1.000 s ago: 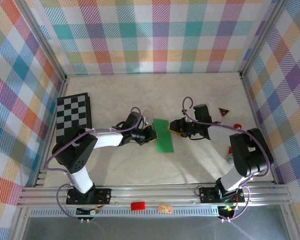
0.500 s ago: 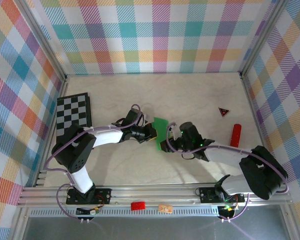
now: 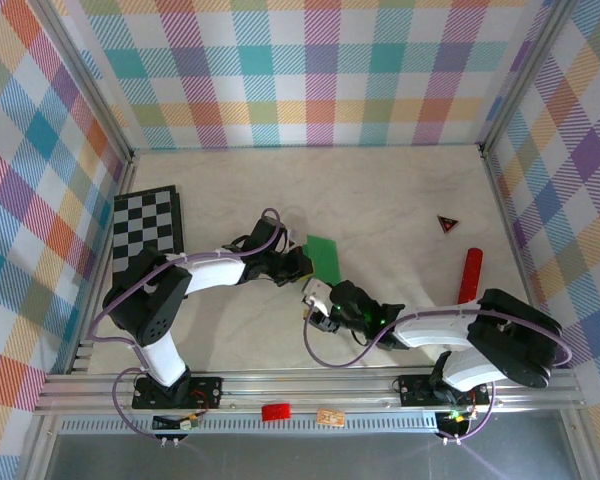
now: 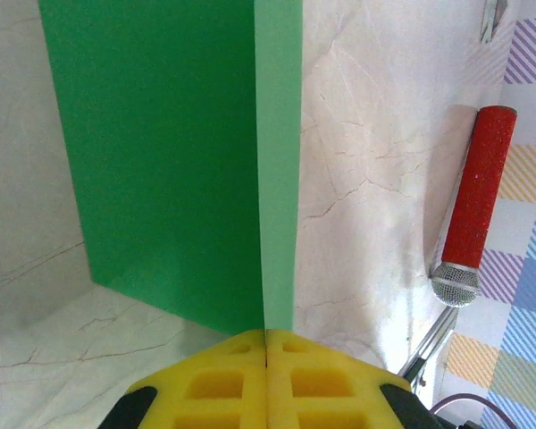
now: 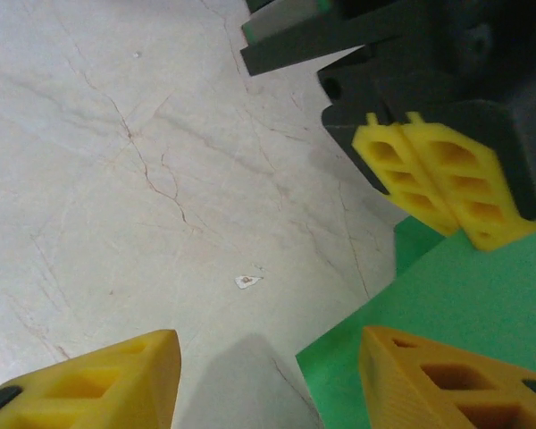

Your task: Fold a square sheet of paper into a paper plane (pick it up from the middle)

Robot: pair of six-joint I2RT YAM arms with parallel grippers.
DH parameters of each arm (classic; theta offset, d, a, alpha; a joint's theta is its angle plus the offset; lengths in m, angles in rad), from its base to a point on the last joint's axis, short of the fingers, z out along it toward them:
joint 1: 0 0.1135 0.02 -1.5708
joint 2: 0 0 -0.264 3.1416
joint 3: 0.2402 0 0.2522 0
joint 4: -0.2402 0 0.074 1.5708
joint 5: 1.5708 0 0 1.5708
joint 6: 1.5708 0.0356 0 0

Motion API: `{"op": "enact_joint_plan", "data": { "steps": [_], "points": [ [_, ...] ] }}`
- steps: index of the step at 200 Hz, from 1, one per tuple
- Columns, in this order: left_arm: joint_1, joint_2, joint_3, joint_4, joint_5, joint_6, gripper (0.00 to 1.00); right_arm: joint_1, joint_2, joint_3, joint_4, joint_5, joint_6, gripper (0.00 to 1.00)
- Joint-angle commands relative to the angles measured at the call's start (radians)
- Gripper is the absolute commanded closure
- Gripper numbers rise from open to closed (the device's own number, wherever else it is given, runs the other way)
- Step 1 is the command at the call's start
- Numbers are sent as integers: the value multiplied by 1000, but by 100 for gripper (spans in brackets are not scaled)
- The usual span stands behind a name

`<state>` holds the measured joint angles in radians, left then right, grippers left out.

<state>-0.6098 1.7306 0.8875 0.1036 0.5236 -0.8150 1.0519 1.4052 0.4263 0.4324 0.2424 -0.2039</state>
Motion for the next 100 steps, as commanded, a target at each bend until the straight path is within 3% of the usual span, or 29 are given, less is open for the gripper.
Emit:
{"op": "enact_joint_plan", "data": {
  "steps": [1,48,100],
  "points": [
    [12,-22,12,-5,19,0,92,15,26,0,107,141,-88,44],
    [12,-12,17,-4,23,1,92,41,132,19,139,241,-152,44],
    [12,-11,16,-5,19,6,91,51,125,-8,181,282,-134,47]
  ]
}}
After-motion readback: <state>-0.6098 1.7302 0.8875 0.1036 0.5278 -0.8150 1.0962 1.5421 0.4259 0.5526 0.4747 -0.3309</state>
